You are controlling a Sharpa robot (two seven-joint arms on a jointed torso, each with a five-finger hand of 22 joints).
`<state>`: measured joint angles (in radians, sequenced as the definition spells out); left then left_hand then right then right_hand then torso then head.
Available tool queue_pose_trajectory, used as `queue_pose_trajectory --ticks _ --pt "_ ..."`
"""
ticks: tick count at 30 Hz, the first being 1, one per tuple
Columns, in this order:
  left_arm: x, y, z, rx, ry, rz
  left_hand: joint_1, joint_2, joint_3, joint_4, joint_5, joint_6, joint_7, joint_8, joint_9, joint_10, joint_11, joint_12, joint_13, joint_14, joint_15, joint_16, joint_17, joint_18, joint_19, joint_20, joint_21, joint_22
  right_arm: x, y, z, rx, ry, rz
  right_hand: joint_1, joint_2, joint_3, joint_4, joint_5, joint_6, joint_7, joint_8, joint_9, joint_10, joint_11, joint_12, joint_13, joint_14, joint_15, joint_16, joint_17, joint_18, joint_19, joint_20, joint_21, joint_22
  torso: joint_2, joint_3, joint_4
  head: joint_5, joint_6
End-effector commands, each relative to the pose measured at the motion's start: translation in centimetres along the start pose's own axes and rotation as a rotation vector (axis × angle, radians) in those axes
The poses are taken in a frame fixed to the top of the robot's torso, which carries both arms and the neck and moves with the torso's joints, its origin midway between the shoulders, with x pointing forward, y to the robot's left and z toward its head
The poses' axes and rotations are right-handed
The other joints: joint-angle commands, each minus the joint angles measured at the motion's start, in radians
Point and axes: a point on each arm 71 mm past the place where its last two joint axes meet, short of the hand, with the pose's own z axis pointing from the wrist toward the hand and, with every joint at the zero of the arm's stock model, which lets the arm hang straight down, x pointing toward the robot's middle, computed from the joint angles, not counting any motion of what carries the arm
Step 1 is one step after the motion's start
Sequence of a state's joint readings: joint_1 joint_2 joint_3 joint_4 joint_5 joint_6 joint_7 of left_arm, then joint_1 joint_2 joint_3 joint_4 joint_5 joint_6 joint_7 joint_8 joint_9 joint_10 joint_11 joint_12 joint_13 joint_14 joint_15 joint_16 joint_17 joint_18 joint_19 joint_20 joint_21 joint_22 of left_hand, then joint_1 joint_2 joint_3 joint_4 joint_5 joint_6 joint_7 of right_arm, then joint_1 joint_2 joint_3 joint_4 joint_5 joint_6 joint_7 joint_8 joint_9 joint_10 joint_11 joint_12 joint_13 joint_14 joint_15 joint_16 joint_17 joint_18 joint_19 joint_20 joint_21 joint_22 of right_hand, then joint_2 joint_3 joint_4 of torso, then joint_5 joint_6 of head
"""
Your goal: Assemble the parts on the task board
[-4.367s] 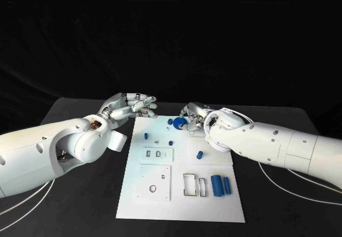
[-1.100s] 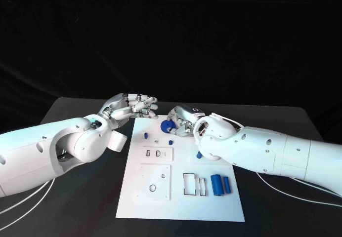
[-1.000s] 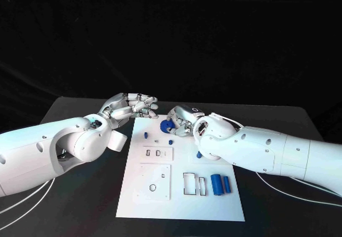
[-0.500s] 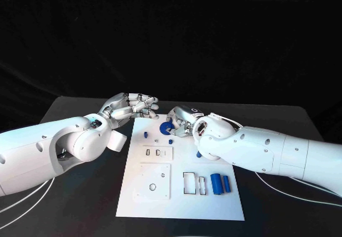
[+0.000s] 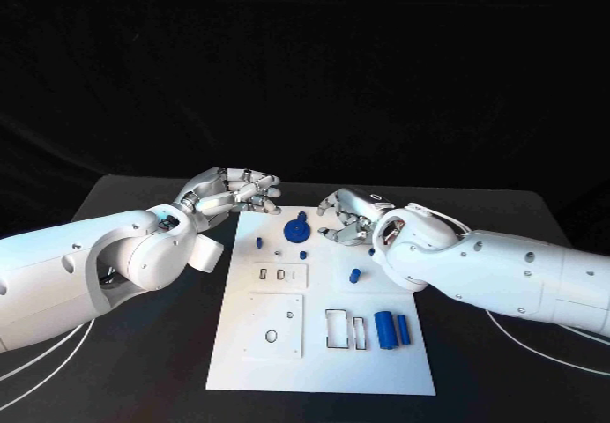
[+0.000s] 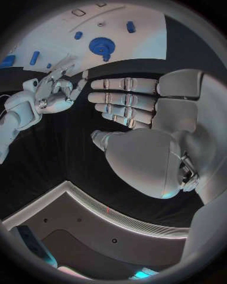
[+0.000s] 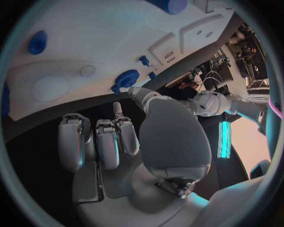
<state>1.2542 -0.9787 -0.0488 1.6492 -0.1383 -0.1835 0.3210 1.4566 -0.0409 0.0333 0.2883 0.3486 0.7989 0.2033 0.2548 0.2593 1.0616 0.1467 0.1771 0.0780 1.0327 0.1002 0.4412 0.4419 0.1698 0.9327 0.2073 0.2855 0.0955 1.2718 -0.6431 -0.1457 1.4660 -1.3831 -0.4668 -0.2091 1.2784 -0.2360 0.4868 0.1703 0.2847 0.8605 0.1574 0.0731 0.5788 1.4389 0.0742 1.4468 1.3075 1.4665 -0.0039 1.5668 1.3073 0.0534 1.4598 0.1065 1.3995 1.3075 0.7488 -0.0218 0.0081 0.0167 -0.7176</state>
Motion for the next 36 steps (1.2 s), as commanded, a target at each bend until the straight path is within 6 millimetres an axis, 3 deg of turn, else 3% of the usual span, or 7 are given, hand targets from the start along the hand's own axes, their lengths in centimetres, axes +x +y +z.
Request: queue_pose_trajectory --ticks 1,4,7,16,24,31,36 --pt "0.1 -0.1 0.0 0.01 0.018 0.001 -0.003 0.008 0.001 -0.002 -0.006 -0.009 0.004 -0.004 0.001 0.0 0.005 -0.004 0.002 -0.007 0.001 -0.004 0.001 0.01 -0.005 0.004 -0.005 -0.002 -1.6 -0.9 -1.0 -0.056 0.007 0.142 0.011 -0.008 0.002 -0.013 -0.006 -0.008 0.003 -0.005 -0.005 -0.023 0.002 -0.019 0.081 0.104 0.009 0.004 0.263 0.003 -0.014 0.003 -0.02 0.091 -0.007 0.0009 -0.013 0.003 0.001" --pt "0.1 -0.1 0.0 0.01 0.016 0.002 -0.003 0.008 0.001 -0.002 -0.006 -0.009 0.004 -0.004 0.001 0.0 0.005 -0.004 0.002 -0.007 0.001 -0.004 0.001 0.01 -0.005 0.004 -0.005 -0.002 -3.0 -2.7 -2.0 -0.051 0.016 0.204 0.019 -0.01 0.006 -0.024 -0.01 -0.022 0.006 -0.008 -0.014 -0.042 0.005 -0.036 0.062 0.104 0.011 0.004 0.263 0.005 -0.021 0.005 -0.031 0.083 -0.012 0.003 -0.0182 0.001 0.005" --pt "0.0 0.0 0.1 0.009 0.016 0.002 -0.003 0.008 0.001 -0.002 -0.006 -0.009 0.004 -0.004 0.001 0.0 0.005 -0.004 0.002 -0.007 0.001 -0.004 0.001 0.01 -0.005 0.004 -0.005 -0.002 -3.9 -4.6 -2.9 -0.039 0.024 0.228 0.027 -0.014 -0.001 -0.039 -0.06 -0.035 0.008 -0.006 -0.028 -0.05 0.008 -0.041 0.055 0.104 0.015 0.004 0.263 0.007 -0.028 0.009 -0.04 0.078 -0.015 0.0053 -0.0205 -0.003 0.006" --pt "-0.2 0.2 0.1 0.005 0.012 0.004 -0.003 0.008 0.001 -0.002 -0.006 -0.009 0.004 -0.004 0.001 0.0 0.005 -0.004 0.002 -0.007 0.001 -0.004 0.001 0.01 -0.005 0.004 -0.005 -0.002 -5.0 -9.2 -4.9 0.012 0.037 0.186 0.043 0.001 -0.014 -0.056 -0.168 0.018 -0.015 0.013 -0.067 -0.054 -0.014 -0.047 0.046 0.104 -0.004 0.004 0.263 0.008 -0.029 -0.007 -0.045 0.08 -0.021 0.0143 -0.0291 -0.006 0.003" --pt "-0.2 0.4 0.2 0.003 0.013 0.008 -0.002 0.008 0.001 -0.003 -0.006 -0.009 0.004 -0.004 0.001 0.0 0.005 -0.004 0.002 -0.009 0.001 -0.005 0.002 0.01 -0.006 0.005 -0.006 -0.002 -4.7 -11.7 -5.2 0.063 0.034 0.11 0.04 -0.002 -0.019 -0.057 -0.177 0.035 -0.01 0.017 -0.075 -0.043 -0.009 -0.038 0.057 0.104 -0.002 0.004 0.263 0.005 -0.021 -0.007 -0.035 0.09 -0.021 0.0203 -0.0249 -0.01 0.003" --pt "-0.3 0.5 0.2 0.001 0.011 0.01 -0.002 0.008 0.001 -0.003 -0.006 -0.009 0.004 -0.004 0.001 0.0 0.005 -0.004 0.002 -0.009 0.001 -0.005 0.002 0.01 -0.006 0.005 -0.006 -0.002 -4.3 -12.6 -5.3 0.093 0.037 0.093 0.038 -0.01 -0.029 -0.058 -0.178 0.026 -0.005 0.007 -0.087 -0.043 -0.004 -0.039 0.055 0.104 0.003 0.004 0.263 0.003 -0.018 -0.004 -0.031 0.094 -0.02 0.0197 -0.0239 -0.014 0.001" --pt "-0.3 0.5 0.2 0.0 0.01 0.011 -0.002 0.008 0.001 -0.003 -0.006 -0.009 0.004 -0.004 0.001 0.0 0.005 -0.004 0.002 -0.009 0.001 -0.005 0.002 0.01 -0.006 0.005 -0.006 -0.002 -3.7 -12.8 -5.4 0.1 0.05 0.089 0.056 0.002 -0.124 -0.049 -0.156 -0.037 0.012 -0.009 -0.13 -0.059 0.011 -0.049 0.042 0.104 0.017 0.004 0.263 0.003 -0.017 0.01 -0.034 0.095 -0.02 0.0195 -0.0271 -0.012 -0.003"
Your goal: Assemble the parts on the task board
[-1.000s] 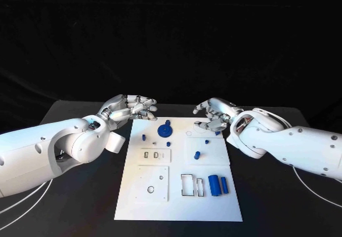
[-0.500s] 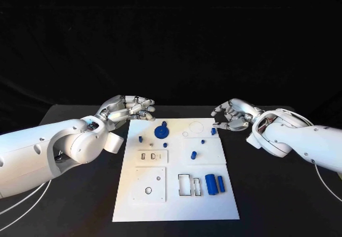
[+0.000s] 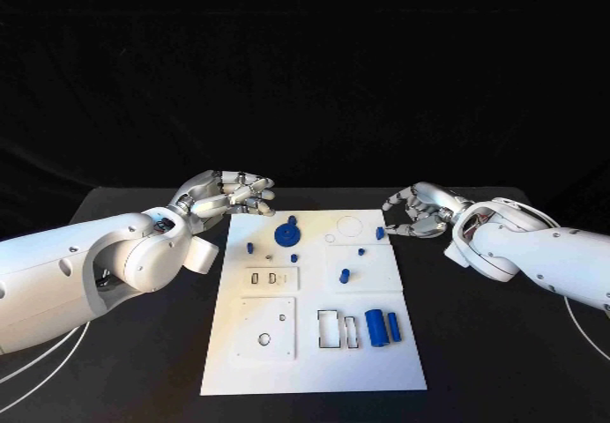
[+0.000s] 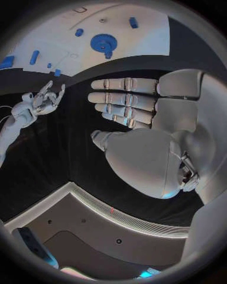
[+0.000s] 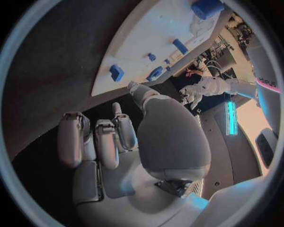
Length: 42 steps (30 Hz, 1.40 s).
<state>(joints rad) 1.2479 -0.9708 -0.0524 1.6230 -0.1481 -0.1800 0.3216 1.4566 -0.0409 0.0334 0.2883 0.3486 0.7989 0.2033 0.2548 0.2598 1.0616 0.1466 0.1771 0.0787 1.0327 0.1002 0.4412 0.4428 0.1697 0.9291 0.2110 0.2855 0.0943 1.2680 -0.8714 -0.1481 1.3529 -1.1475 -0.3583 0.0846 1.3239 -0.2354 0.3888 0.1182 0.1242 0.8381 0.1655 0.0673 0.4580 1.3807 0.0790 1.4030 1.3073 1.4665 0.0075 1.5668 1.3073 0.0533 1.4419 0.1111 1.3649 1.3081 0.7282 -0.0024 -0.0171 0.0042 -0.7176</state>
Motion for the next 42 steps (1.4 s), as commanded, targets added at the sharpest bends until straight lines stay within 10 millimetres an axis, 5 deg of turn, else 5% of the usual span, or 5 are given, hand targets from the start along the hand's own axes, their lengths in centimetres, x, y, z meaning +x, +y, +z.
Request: queue_pose_trajectory --ticks 1,22,42 --pt "0.2 -0.1 0.1 0.01 0.02 -0.001 -0.002 0.008 0.001 -0.003 -0.006 -0.009 0.004 -0.004 0.001 0.0 0.005 -0.004 0.001 -0.009 0.001 -0.005 0.001 0.01 -0.002 0.001 -0.006 -0.001 0.6 0.0 0.0 -0.012 0.029 -0.026 0.029 0.016 -0.069 0.011 0.007 -0.016 0.006 0.001 -0.022 -0.002 0.009 -0.004 0.042 0.104 0.009 0.004 0.263 0.004 0.001 0.009 0.0 0.096 0.001 0.0004 -0.0015 0.0 -0.004" --pt "0.2 -0.1 0.1 0.009 0.021 0.001 -0.001 0.009 0.001 -0.003 -0.006 -0.009 0.004 -0.004 0.001 0.0 0.005 -0.005 0.002 -0.01 0.002 -0.005 0.003 0.011 -0.003 0.002 -0.007 -0.002 1.9 0.1 0.4 -0.005 0.042 -0.031 0.059 0.048 -0.075 0.034 0.033 0.065 -0.01 0.037 -0.038 0.021 -0.005 0.018 0.065 0.104 -0.002 0.004 0.263 0.0 0.012 0.001 0.014 0.111 -0.001 -0.0006 -0.0002 0.004 -0.014" --pt "0.1 -0.1 0.0 0.008 0.02 0.002 -0.001 0.009 0.001 -0.003 -0.006 -0.009 0.004 -0.004 0.001 0.0 0.005 -0.005 0.002 -0.01 0.002 -0.005 0.003 0.011 -0.003 0.002 -0.007 -0.002 3.0 -0.2 0.5 0.012 0.079 -0.028 0.061 0.049 -0.064 0.035 0.045 0.076 -0.012 0.039 -0.042 0.025 -0.007 0.02 0.068 0.104 -0.005 0.004 0.263 0.0 0.014 -0.001 0.015 0.113 0.0 0.0007 -0.0016 0.008 -0.02"
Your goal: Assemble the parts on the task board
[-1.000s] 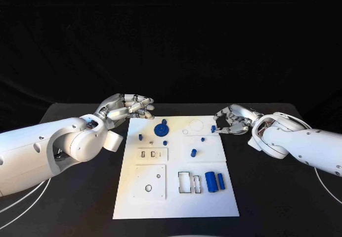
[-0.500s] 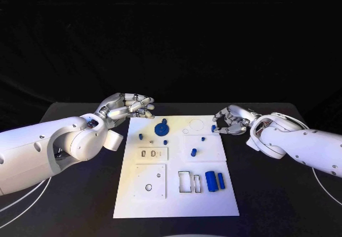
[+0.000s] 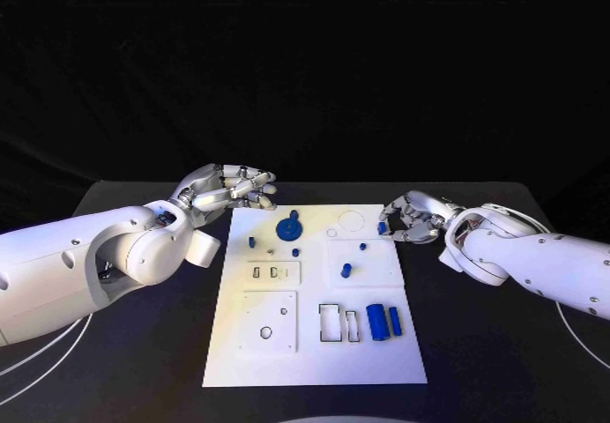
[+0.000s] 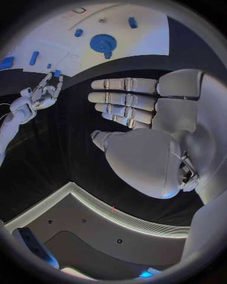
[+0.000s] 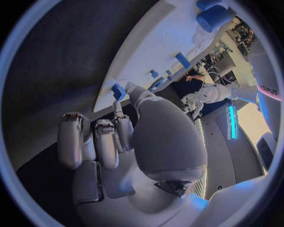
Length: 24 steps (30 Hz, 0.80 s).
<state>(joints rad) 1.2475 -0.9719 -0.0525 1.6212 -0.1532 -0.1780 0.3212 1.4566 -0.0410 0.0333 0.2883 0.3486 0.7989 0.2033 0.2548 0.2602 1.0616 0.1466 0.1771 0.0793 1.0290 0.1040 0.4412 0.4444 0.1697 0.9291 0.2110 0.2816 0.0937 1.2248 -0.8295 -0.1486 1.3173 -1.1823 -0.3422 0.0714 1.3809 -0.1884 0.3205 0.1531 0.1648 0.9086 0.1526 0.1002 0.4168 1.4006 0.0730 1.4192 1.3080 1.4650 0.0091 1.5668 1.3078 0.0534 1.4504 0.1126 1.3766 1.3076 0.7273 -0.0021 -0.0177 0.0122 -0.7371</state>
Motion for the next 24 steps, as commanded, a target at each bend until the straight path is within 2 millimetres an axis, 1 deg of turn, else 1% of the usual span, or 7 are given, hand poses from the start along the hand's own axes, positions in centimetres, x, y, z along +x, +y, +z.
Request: queue_pose_trajectory --ticks 1,7,13,16,17,18,24 --pt "0.23 -0.09 0.04 0.008 0.019 -0.003 -0.001 0.009 0.001 -0.003 -0.006 -0.009 0.004 -0.004 0.001 0.0 0.005 -0.005 0.001 -0.006 -0.002 -0.005 0.001 0.011 -0.003 0.002 -0.003 -0.001 0.29 0.05 0.08 0.001 0.022 -0.011 0.004 0.002 0.004 0.0 0.005 0.005 0.001 0.006 -0.001 0.005 -0.001 0.004 0.067 0.106 -0.006 0.004 0.263 0.0 0.005 -0.003 0.004 0.114 0.0 0.0005 -0.0009 0.0 -0.001" --pt "0.24 -0.09 0.05 0.008 0.02 -0.003 -0.001 0.009 0.001 -0.003 -0.006 -0.009 0.004 -0.004 0.001 0.0 0.005 -0.005 0.001 -0.006 -0.002 -0.005 0.001 0.011 -0.003 0.002 -0.003 -0.001 0.35 0.05 0.2 0.003 0.017 -0.011 -0.001 0.007 0.017 0.006 0.009 0.015 -0.001 0.008 -0.005 0.009 -0.003 0.007 0.07 0.106 -0.008 0.004 0.263 -0.001 0.007 -0.005 0.005 0.116 0.001 0.0007 0.001 -0.002 -0.001" --pt "0.23 -0.09 0.05 0.008 0.02 -0.003 -0.001 0.009 0.001 -0.003 -0.006 -0.009 0.004 -0.004 0.001 0.0 0.005 -0.005 0.001 -0.006 -0.002 -0.005 0.001 0.011 -0.003 0.002 -0.003 -0.001 0.38 0.01 0.35 0.008 0.012 -0.013 -0.007 0.016 0.037 0.015 0.011 0.03 -0.004 0.01 -0.01 0.015 -0.006 0.011 0.075 0.106 -0.01 0.004 0.263 -0.002 0.01 -0.007 0.008 0.119 0.002 0.0006 0.0001 0.0 -0.003" --pt "0.25 -0.08 0.06 0.008 0.02 -0.003 -0.001 0.009 0.001 -0.003 -0.006 -0.009 0.004 -0.004 0.001 0.0 0.005 -0.005 0.001 -0.006 -0.002 -0.005 0.001 0.011 -0.003 0.002 -0.003 -0.001 0.41 -0.05 0.41 0.011 0.012 -0.013 -0.008 0.018 0.044 0.016 0.01 0.035 -0.005 0.011 -0.012 0.016 -0.007 0.011 0.076 0.106 -0.011 0.004 0.263 -0.002 0.009 -0.008 0.007 0.119 0.001 0.0003 0.0 0.0 -0.005" --pt "0.25 -0.08 0.07 0.008 0.021 -0.003 0.0 0.009 0.001 -0.003 -0.006 -0.009 0.004 -0.004 0.001 0.0 0.005 -0.005 0.001 -0.007 -0.002 -0.005 0.002 0.011 -0.003 0.002 -0.004 -0.001 0.42 -0.07 0.42 0.012 0.012 -0.013 -0.008 0.018 0.044 0.016 0.01 0.035 -0.005 0.011 -0.012 0.016 -0.007 0.011 0.076 0.106 -0.011 0.004 0.263 -0.002 0.009 -0.008 0.007 0.119 0.002 0.0003 -0.0001 0.001 -0.007" --pt "0.25 -0.08 0.07 0.008 0.021 -0.003 0.001 0.01 0.001 -0.003 -0.006 -0.009 0.004 -0.004 0.002 0.0 0.005 -0.006 0.002 -0.008 -0.002 -0.004 0.004 0.011 -0.003 0.002 -0.005 -0.002 0.43 -0.09 0.43 0.013 0.011 -0.013 -0.008 0.018 0.047 0.016 0.009 0.036 -0.006 0.012 -0.012 0.017 -0.007 0.012 0.077 0.106 -0.012 0.004 0.263 -0.002 0.01 -0.008 0.009 0.12 0.001 0.0006 0.0 0.001 -0.011" --pt "0.2 -0.08 0.05 0.007 0.019 -0.002 0.001 0.01 0.001 -0.003 -0.006 -0.009 0.004 -0.004 0.002 0.0 0.005 -0.006 0.002 -0.008 -0.002 -0.004 0.004 0.011 -0.003 0.002 -0.005 -0.002 0.49 -0.04 0.53 0.012 0.01 -0.014 -0.008 0.019 0.052 0.017 0.008 0.04 -0.007 0.012 -0.013 0.018 -0.008 0.013 0.078 0.106 -0.012 0.004 0.263 -0.002 0.011 -0.009 0.009 0.121 0.001 0.0011 0.0004 0.001 -0.013"
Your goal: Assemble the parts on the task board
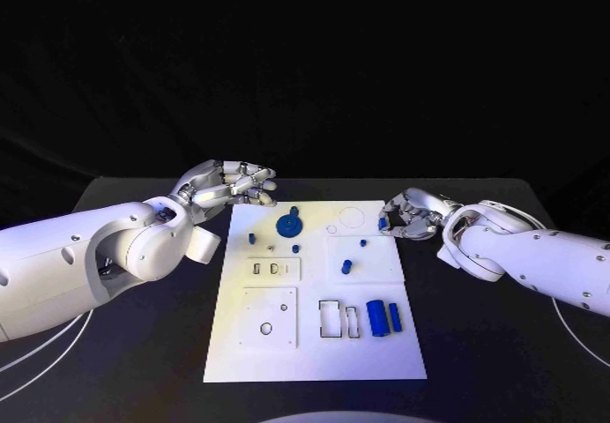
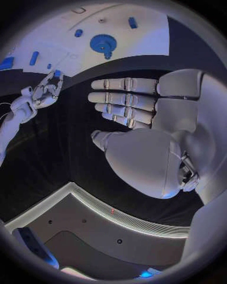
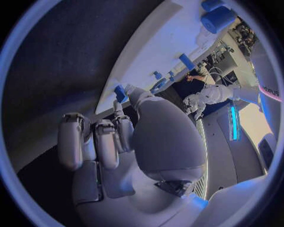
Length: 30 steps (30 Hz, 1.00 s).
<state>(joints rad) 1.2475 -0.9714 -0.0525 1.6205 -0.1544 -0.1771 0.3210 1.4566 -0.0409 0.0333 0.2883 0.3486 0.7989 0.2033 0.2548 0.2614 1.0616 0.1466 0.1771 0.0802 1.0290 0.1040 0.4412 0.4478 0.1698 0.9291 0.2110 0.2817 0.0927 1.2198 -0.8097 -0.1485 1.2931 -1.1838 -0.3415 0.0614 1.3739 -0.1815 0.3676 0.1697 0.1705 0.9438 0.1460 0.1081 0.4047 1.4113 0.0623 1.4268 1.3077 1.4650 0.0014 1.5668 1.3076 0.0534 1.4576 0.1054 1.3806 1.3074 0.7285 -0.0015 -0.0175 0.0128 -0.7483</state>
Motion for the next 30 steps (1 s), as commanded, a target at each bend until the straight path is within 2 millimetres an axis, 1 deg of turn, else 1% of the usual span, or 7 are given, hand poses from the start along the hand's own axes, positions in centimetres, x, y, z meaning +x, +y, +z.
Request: queue_pose_trajectory --ticks 1,8,13,17,18,21,30 --pt "0.19 -0.09 0.03 0.007 0.018 -0.003 0.001 0.01 0.001 -0.003 -0.006 -0.009 0.004 -0.004 0.001 0.0 0.005 -0.006 0.001 -0.008 -0.002 -0.004 0.001 0.011 -0.003 0.002 -0.005 -0.001 0.17 0.11 0.09 -0.002 0.008 -0.01 -0.001 0.012 0.004 0.0 0.002 0.005 0.0 0.005 -0.001 0.007 0.003 0.005 0.078 0.106 -0.005 0.004 0.263 -0.002 0.003 -0.002 0.005 0.121 0.0 0.0005 0.0003 0.0 -0.002" --pt "0.18 -0.09 0.01 0.007 0.018 -0.003 0.001 0.01 0.001 -0.003 -0.006 -0.009 0.004 -0.004 0.001 0.0 0.005 -0.006 0.001 -0.008 -0.002 -0.004 0.001 0.011 -0.003 0.002 -0.005 -0.001 0.16 0.03 0.18 0.002 0.002 -0.012 -0.003 0.013 0.016 0.001 0.001 0.015 -0.002 0.007 -0.003 0.01 0.001 0.007 0.08 0.106 -0.006 0.004 0.263 -0.002 0.004 -0.003 0.006 0.122 -0.001 0.0002 0.0006 0.0 -0.005" --pt "0.16 -0.09 0.0 0.007 0.017 -0.003 0.001 0.01 0.001 -0.003 -0.006 -0.009 0.004 -0.004 0.001 0.0 0.005 -0.006 0.001 -0.008 -0.002 -0.004 0.001 0.011 -0.003 0.002 -0.005 -0.001 0.14 0.03 0.23 0.001 -0.005 -0.012 -0.007 0.012 0.039 0.001 -0.002 0.047 -0.012 0.02 -0.003 0.021 -0.007 0.018 0.093 0.106 -0.013 0.004 0.263 -0.003 0.007 -0.008 0.008 0.125 -0.001 0.0003 -0.0001 0.001 -0.006" --pt "0.18 -0.09 -0.01 0.006 0.018 -0.003 0.001 0.01 0.001 -0.003 -0.006 -0.009 0.004 -0.004 0.001 0.0 0.005 -0.006 0.001 -0.008 -0.002 -0.004 0.001 0.011 -0.003 0.002 -0.005 -0.001 0.09 0.07 0.25 -0.001 -0.016 -0.013 -0.007 0.017 0.058 -0.002 -0.007 0.073 -0.021 0.031 0.001 0.027 -0.015 0.022 0.099 0.106 -0.019 0.004 0.263 -0.004 0.008 -0.014 0.01 0.128 -0.001 0.0005 0.0008 0.001 -0.006" --pt "0.17 -0.09 -0.01 0.006 0.018 -0.003 0.001 0.01 0.001 -0.003 -0.006 -0.009 0.004 -0.004 0.001 0.0 0.005 -0.006 0.001 -0.008 -0.002 -0.004 0.001 0.011 -0.003 0.002 -0.005 -0.001 0.07 0.09 0.26 -0.001 -0.02 -0.013 -0.007 0.019 0.067 -0.005 -0.013 0.085 -0.026 0.036 0.003 0.029 -0.019 0.024 0.102 0.106 -0.023 0.004 0.263 -0.004 0.009 -0.017 0.011 0.129 -0.001 0.0005 0.0008 0.001 -0.006" --pt "0.16 -0.09 -0.02 0.006 0.017 -0.003 0.001 0.01 0.001 -0.003 -0.006 -0.009 0.004 -0.004 0.001 0.0 0.005 -0.006 0.001 -0.008 -0.002 -0.004 0.001 0.011 -0.003 0.002 -0.005 -0.001 -0.08 0.24 0.27 -0.01 -0.047 -0.013 -0.006 0.024 0.092 -0.012 -0.044 0.097 -0.032 0.041 0.005 0.032 -0.025 0.026 0.104 0.106 -0.029 0.004 0.263 -0.005 0.011 -0.023 0.012 0.132 -0.001 0.0007 0.0007 0.003 -0.006" --pt "0.11 -0.08 -0.05 0.005 0.017 -0.002 0.001 0.01 0.001 -0.003 -0.006 -0.009 0.004 -0.004 0.001 0.0 0.005 -0.006 0.001 -0.008 -0.002 -0.004 0.001 0.011 -0.003 0.002 -0.005 -0.001 -0.34 0.86 0.08 -0.019 -0.112 -0.008 -0.007 0.023 0.102 -0.016 -0.044 0.102 -0.034 0.043 0.007 0.035 -0.027 0.028 0.107 0.106 -0.031 0.004 0.263 -0.006 0.014 -0.025 0.017 0.135 -0.003 0.0001 -0.0002 0.003 -0.005"
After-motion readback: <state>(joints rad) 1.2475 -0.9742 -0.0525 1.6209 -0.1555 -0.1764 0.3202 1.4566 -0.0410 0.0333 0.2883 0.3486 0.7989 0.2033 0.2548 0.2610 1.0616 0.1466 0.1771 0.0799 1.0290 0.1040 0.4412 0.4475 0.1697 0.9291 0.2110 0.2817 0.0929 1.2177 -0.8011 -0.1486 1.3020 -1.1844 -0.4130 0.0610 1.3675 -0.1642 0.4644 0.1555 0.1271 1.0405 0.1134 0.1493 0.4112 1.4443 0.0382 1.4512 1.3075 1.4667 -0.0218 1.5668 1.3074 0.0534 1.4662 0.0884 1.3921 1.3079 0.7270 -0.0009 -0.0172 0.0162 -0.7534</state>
